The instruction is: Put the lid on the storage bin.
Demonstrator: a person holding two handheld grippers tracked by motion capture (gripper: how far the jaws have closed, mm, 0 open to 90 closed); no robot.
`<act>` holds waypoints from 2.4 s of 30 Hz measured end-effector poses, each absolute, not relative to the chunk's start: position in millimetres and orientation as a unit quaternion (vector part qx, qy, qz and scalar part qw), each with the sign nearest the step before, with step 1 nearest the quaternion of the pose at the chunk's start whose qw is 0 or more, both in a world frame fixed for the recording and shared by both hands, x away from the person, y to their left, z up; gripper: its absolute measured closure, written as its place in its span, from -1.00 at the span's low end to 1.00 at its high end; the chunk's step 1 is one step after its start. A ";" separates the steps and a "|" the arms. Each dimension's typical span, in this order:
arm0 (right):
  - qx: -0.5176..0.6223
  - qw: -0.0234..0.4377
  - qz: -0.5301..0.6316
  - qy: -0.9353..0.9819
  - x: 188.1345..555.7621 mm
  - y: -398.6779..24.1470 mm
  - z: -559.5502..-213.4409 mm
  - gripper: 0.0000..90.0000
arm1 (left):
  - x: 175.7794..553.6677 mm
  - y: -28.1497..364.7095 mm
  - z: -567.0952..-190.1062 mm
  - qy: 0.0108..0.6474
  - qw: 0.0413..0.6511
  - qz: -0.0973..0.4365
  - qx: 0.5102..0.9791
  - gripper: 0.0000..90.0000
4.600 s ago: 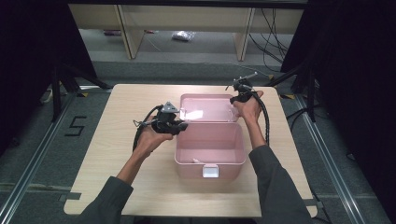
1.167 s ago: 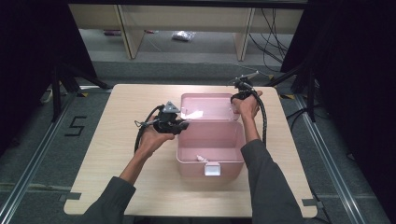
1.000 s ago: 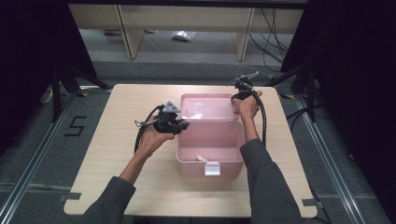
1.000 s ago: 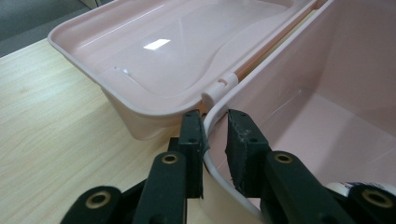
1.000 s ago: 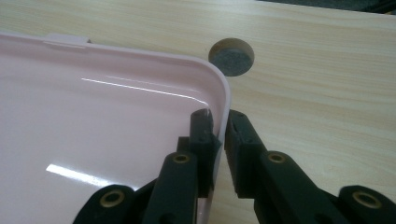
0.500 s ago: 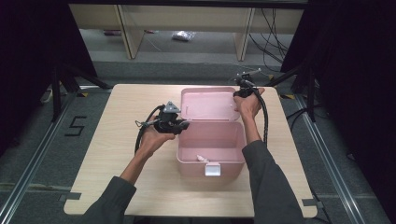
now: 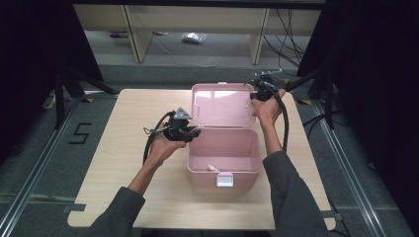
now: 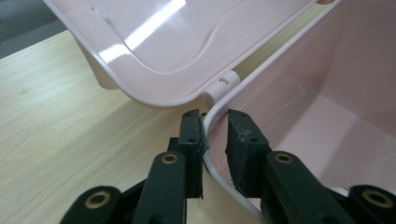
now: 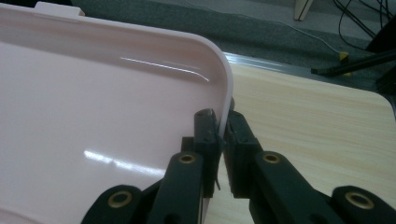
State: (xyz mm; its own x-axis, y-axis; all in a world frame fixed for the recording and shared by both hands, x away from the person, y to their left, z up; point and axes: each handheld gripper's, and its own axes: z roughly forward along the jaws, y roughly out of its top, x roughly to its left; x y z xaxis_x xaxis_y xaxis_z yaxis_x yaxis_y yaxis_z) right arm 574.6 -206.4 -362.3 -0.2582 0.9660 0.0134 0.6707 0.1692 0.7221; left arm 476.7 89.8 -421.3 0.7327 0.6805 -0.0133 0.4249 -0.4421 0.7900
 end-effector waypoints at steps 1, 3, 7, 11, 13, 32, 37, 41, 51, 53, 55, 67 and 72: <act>0.562 0.238 0.317 0.726 572.5 -206.1 -359.9 0.90 | 476.7 89.7 -421.4 0.331 0.412 0.155 0.835 0.68; 0.558 0.243 0.317 0.728 569.3 -205.6 -356.2 0.90 | 476.6 89.8 -421.5 0.332 0.412 0.155 0.834 0.68; 0.542 0.252 0.330 0.730 565.7 -208.6 -350.9 0.90 | 476.4 89.0 -421.9 0.334 0.416 0.155 0.832 0.68; 0.537 0.251 0.338 0.731 558.6 -209.7 -344.6 0.90 | 476.2 88.6 -422.4 0.338 0.417 0.152 0.830 0.68; 0.533 0.257 0.341 0.730 554.3 -210.0 -340.7 0.90 | 475.8 88.1 -422.5 0.338 0.416 0.156 0.830 0.68; 0.489 0.287 0.376 0.733 519.3 -216.6 -321.1 0.91 | 476.1 88.5 -422.8 0.336 0.416 0.159 0.830 0.68; 0.487 0.287 0.397 0.723 506.1 -219.2 -318.9 0.92 | 476.3 87.9 -423.1 0.337 0.418 0.157 0.829 0.68; 0.475 0.294 0.401 0.726 496.8 -221.0 -316.8 0.92 | 476.7 87.7 -423.3 0.337 0.419 0.157 0.828 0.68; 0.458 0.302 0.412 0.727 478.8 -224.6 -314.1 0.92 | 476.1 87.3 -423.6 0.338 0.419 0.161 0.827 0.68; 0.452 0.308 0.414 0.728 474.8 -224.0 -313.6 0.92 | 476.1 87.5 -423.7 0.338 0.420 0.161 0.827 0.67; 0.448 0.310 0.415 0.729 471.0 -223.5 -313.5 0.92 | 476.2 87.8 -423.7 0.338 0.419 0.161 0.827 0.67; 0.436 0.320 0.429 0.723 450.4 -228.8 -316.1 0.93 | 476.3 87.6 -424.9 0.341 0.420 0.164 0.825 0.67; 0.440 0.307 0.440 0.721 441.4 -230.4 -318.2 0.93 | 476.1 86.8 -425.1 0.342 0.420 0.166 0.824 0.66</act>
State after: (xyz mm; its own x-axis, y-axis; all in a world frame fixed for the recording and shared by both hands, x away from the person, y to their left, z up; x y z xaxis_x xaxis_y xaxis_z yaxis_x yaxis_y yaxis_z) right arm 441.4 -230.4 -318.2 -0.4249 0.9035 -0.0557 0.3637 0.2268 0.9035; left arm 476.1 86.8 -425.1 0.7110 0.7030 -0.0135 0.4234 -0.4127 0.8065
